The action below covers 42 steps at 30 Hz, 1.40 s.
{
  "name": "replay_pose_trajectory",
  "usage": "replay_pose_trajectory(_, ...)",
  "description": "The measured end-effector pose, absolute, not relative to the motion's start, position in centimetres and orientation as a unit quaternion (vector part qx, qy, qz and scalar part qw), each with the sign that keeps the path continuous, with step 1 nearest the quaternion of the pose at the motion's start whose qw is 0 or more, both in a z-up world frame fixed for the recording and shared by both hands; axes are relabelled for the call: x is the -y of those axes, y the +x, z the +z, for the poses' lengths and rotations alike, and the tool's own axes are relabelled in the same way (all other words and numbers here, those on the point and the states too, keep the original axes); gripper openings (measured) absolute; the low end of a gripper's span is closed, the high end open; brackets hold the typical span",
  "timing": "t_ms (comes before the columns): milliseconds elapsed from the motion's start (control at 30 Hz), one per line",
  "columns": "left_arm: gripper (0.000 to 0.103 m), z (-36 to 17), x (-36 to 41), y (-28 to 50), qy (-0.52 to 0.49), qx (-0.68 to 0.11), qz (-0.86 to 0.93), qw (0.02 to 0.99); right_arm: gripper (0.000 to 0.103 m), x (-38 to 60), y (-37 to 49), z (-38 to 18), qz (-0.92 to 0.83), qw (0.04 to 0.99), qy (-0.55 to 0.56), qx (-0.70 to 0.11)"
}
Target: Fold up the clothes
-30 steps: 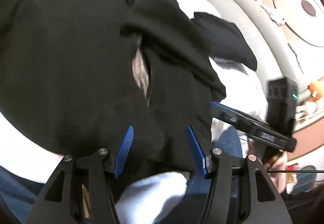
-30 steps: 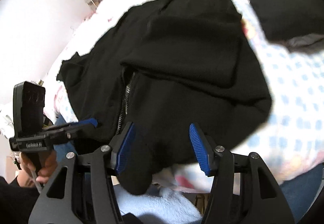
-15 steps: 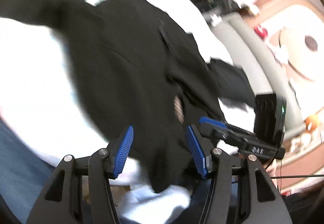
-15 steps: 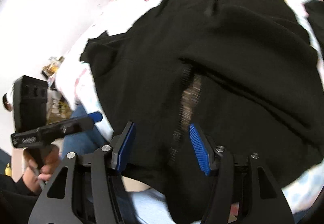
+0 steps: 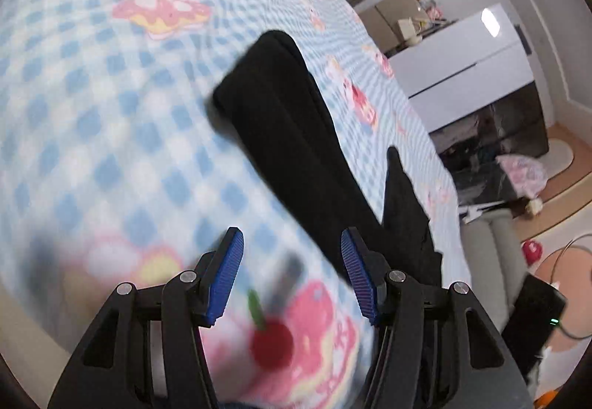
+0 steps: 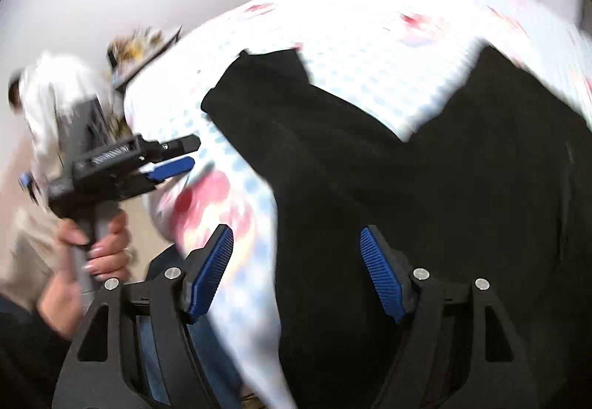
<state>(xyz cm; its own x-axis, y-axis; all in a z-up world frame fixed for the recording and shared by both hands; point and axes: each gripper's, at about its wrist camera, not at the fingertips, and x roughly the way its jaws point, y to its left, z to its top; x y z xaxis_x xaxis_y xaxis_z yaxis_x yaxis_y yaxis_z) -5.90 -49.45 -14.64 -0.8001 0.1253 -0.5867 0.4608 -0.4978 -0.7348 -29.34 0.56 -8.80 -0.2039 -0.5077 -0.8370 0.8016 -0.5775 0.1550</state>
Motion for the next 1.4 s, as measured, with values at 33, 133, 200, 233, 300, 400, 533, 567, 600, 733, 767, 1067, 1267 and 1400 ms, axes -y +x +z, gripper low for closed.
replay_pose_trajectory(33,0.058,-15.0,49.8,-6.1,0.295,-0.498,-0.809,0.102,0.073,1.6,-30.0,-10.1,-0.762,0.417,0.455,-0.196)
replay_pose_trajectory(133,0.059,-15.8,50.4,-7.1,0.282,-0.520,-0.802,0.084,0.010,3.3,-31.3,-12.7,-0.750,0.399,0.468,-0.246)
replay_pose_trajectory(200,0.059,-15.5,50.8,-7.3,0.260,-0.528,-0.806,0.068,0.009,1.5,-31.4,-11.4,-0.761,0.411,0.454,-0.215)
replay_pose_trajectory(233,0.059,-15.5,50.8,-7.5,0.258,-0.526,-0.808,0.067,0.009,0.0,-31.3,-10.1,-0.773,0.410,0.443,-0.196)
replay_pose_trajectory(300,0.059,-15.6,51.1,-8.5,0.260,-0.524,-0.808,0.062,0.008,-3.6,-31.0,-7.6,-0.803,0.385,0.418,-0.177)
replay_pose_trajectory(400,0.061,-16.6,51.4,-10.4,0.273,-0.537,-0.797,0.045,0.008,-9.3,-30.9,-6.0,-0.840,0.318,0.403,-0.177)
replay_pose_trajectory(533,0.060,-17.0,50.1,-13.0,0.292,-0.517,-0.802,0.061,0.008,-12.6,-30.9,-7.3,-0.846,0.280,0.426,-0.156)
replay_pose_trajectory(567,0.060,-16.8,49.3,-13.7,0.301,-0.503,-0.807,0.074,0.008,-13.7,-30.8,-7.6,-0.846,0.271,0.435,-0.151)
replay_pose_trajectory(600,0.060,-16.7,48.5,-14.4,0.308,-0.495,-0.810,0.072,0.009,-14.3,-30.5,-8.0,-0.845,0.262,0.441,-0.151)
replay_pose_trajectory(733,0.022,-16.1,45.0,-17.7,0.359,-0.443,-0.818,0.073,0.009,-15.6,-29.7,-8.3,-0.842,0.255,0.455,-0.138)
replay_pose_trajectory(767,0.016,-15.3,44.8,-18.4,0.365,-0.432,-0.821,0.075,0.010,-15.6,-29.6,-8.3,-0.843,0.258,0.455,-0.127)
replay_pose_trajectory(1067,0.018,-0.2,42.9,-16.0,0.268,-0.292,-0.906,0.151,0.032,-13.5,-28.0,-6.7,-0.806,0.370,0.453,-0.094)
replay_pose_trajectory(1267,0.018,-5.5,45.2,-6.5,0.259,-0.331,-0.862,0.285,0.052,-16.2,-27.6,-5.7,-0.774,0.437,0.459,0.020)
replay_pose_trajectory(1400,0.018,-12.1,47.8,-4.0,0.292,-0.386,-0.799,0.356,0.055,-15.9,-29.0,-7.5,-0.800,0.353,0.485,-0.034)
